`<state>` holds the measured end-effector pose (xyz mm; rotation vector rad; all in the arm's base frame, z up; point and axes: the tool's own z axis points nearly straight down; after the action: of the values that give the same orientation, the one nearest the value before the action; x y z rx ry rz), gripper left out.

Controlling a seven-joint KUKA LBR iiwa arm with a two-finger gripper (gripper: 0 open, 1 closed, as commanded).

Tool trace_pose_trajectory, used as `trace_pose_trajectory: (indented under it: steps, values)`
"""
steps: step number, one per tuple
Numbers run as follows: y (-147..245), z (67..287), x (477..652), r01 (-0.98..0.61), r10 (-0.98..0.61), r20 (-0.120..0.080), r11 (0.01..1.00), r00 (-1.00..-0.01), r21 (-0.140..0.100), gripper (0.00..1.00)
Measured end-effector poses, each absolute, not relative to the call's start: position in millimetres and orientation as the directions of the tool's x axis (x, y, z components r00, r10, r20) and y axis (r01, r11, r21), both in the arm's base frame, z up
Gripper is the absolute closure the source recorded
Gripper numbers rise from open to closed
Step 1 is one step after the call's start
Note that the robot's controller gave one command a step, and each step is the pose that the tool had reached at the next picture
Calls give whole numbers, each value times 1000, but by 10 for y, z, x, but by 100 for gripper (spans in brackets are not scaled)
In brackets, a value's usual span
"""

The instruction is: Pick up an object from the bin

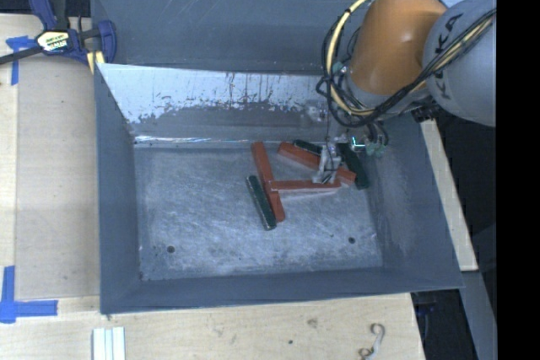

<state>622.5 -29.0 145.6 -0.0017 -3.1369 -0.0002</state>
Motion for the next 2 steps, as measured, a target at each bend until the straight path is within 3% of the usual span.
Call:
trace_pose_trajectory:
  steps: [1, 2]
  values:
    - [-43, 729, 6017, 302, 302, -5, 953, -953, 0, 0]
    - [-196, 1012, 5945, 531, 531, -6, 847, -847, 2, 0]
